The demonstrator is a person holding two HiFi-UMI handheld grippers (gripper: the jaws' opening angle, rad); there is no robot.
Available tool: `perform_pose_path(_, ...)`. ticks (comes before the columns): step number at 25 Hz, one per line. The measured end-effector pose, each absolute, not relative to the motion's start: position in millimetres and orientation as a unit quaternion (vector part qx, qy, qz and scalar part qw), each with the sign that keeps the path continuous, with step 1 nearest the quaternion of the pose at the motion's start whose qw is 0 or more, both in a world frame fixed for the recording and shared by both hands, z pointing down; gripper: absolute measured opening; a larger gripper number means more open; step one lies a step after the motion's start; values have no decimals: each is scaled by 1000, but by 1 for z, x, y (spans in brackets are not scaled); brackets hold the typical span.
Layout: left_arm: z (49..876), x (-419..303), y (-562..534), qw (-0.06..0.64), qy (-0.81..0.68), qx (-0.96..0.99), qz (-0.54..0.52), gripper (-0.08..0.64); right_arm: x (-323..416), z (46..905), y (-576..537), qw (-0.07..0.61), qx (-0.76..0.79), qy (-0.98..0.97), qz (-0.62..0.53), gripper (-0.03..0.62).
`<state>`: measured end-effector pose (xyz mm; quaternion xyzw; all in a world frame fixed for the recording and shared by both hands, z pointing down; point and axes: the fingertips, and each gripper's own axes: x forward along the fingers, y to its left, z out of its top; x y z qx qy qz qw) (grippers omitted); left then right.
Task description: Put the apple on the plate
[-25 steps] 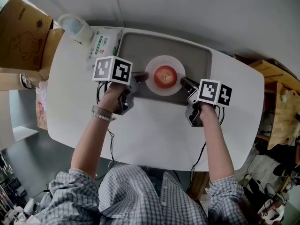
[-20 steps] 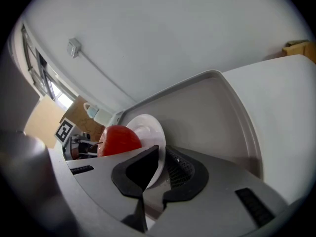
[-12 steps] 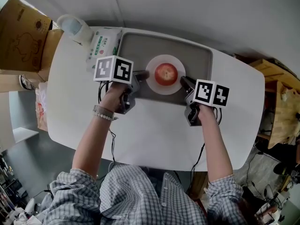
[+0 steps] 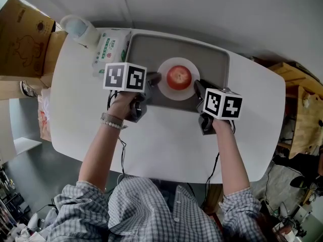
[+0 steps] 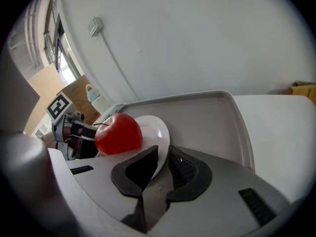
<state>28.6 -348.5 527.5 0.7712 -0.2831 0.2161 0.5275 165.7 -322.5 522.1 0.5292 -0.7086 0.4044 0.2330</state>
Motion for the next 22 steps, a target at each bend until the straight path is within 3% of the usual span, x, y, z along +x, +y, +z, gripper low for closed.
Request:
perform_pose_path(7, 526, 27, -350, 525, -285, 776, 202, 72, 169, 520, -324, 238, 541, -714, 375, 52)
perform_pose_path(13, 513, 15, -352, 512, -307, 781, 182, 71, 181, 500, -330, 194, 566, -717, 357, 54)
perform_pose_path(22, 474, 8, -336, 458, -317, 816, 158, 11, 173, 456, -322, 161, 566, -749, 304, 35)
